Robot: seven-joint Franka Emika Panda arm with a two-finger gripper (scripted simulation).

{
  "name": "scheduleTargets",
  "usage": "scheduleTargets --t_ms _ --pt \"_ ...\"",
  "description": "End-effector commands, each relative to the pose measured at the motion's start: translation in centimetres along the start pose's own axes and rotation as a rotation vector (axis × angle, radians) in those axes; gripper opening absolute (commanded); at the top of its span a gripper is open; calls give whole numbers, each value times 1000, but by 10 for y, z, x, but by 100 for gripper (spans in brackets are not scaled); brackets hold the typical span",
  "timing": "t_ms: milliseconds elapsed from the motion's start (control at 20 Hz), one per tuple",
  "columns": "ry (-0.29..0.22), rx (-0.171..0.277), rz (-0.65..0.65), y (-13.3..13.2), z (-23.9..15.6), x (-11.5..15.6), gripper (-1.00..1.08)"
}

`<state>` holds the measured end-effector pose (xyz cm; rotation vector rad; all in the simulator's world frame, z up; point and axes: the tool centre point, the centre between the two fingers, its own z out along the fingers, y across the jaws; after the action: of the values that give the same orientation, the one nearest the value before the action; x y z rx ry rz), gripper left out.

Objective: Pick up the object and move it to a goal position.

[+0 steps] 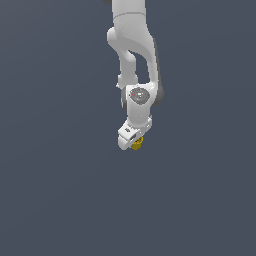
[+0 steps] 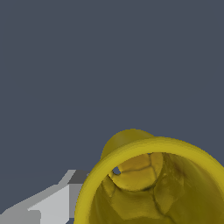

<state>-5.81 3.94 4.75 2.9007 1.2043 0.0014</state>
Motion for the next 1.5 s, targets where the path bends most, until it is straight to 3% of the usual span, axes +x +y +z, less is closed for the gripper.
scheduleTargets --t_ms 0,600,1450 --pt "0 0 0 0 0 0 -100" --pt "0 0 -1 14 -34 -36 -100" --pt "3 2 -1 68 -162 -167 -100"
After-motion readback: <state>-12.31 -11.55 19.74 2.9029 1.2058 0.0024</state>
